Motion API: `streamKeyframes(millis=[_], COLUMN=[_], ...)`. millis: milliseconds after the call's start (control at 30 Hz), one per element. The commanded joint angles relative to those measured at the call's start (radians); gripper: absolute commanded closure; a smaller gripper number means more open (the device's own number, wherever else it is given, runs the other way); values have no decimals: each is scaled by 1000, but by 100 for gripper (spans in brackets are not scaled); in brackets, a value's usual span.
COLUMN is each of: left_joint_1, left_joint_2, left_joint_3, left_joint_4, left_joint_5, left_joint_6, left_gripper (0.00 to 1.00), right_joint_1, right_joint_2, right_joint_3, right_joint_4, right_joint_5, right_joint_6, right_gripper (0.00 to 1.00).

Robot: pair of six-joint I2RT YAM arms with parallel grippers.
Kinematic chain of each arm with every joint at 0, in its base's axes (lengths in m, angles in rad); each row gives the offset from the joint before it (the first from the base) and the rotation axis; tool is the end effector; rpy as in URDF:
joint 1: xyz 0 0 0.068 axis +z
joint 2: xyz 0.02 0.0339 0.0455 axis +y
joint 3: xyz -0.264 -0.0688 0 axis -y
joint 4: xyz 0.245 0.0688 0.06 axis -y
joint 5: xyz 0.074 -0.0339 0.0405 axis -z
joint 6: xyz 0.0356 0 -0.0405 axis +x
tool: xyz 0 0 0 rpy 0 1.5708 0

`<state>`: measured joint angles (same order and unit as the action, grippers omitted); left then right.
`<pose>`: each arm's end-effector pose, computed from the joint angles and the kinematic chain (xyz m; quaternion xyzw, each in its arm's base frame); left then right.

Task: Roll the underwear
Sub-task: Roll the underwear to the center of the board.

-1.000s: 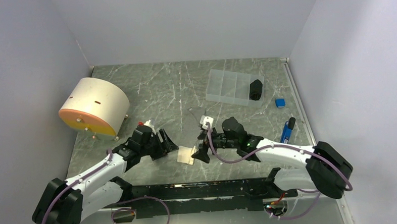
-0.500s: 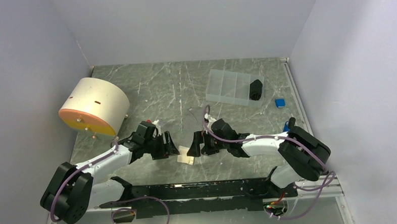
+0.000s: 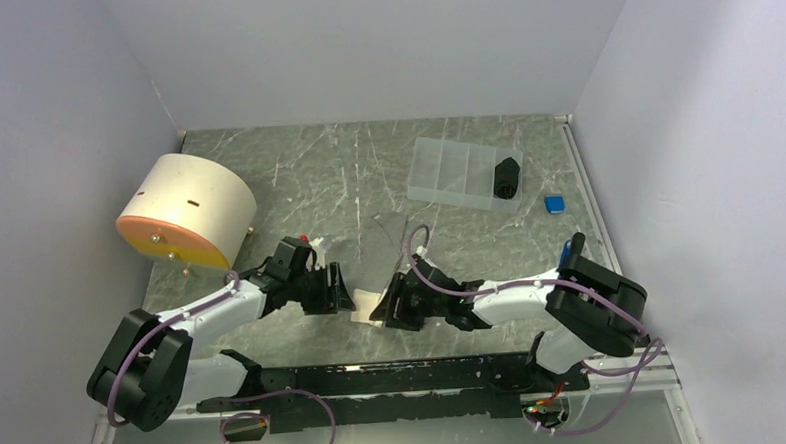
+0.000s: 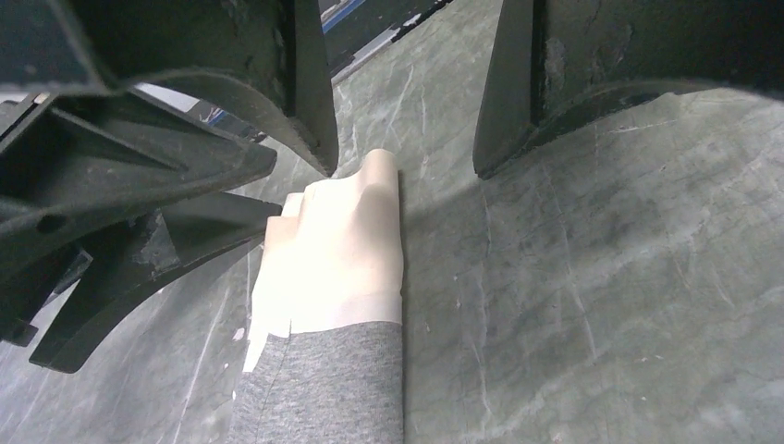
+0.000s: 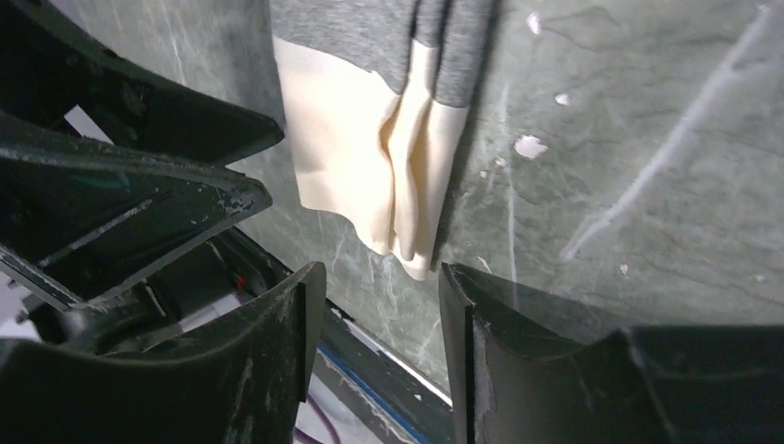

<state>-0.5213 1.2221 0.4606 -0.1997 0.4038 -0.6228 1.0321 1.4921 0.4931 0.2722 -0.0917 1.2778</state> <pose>0.1748 -0.1165 0.1485 0.0127 0.9364 -0.3200 0.1436 0.1327 0.2283 0.1304 0.0930 0.9067 0.3912 0.1270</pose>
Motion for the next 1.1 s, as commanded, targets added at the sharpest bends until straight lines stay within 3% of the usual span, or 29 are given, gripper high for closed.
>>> streamKeyframes(millis=[0, 400, 667, 833, 1067], left_joint_1=[1, 1, 0, 0, 0], left_joint_2=[7, 47, 92, 84, 118], left_joint_3=[9, -23, -60, -79, -83], left_joint_4=[-29, 37, 88, 94, 158], left_joint_5=[1, 76, 121, 79, 107], left_joint_6=[47, 24, 19, 4, -7], left_gripper=[39, 44, 59, 61, 71], right_joint_1=[7, 2, 6, 5, 5], right_joint_2=[25, 92, 130, 129, 50], right_joint_3=[-35, -30, -28, -38, -8], right_joint_4=[-43, 48, 64, 66, -12], right_joint_5=[88, 53, 28, 35, 74], right_joint_6=[110, 133, 132, 128, 41], right_gripper=[52, 96, 99, 99, 92])
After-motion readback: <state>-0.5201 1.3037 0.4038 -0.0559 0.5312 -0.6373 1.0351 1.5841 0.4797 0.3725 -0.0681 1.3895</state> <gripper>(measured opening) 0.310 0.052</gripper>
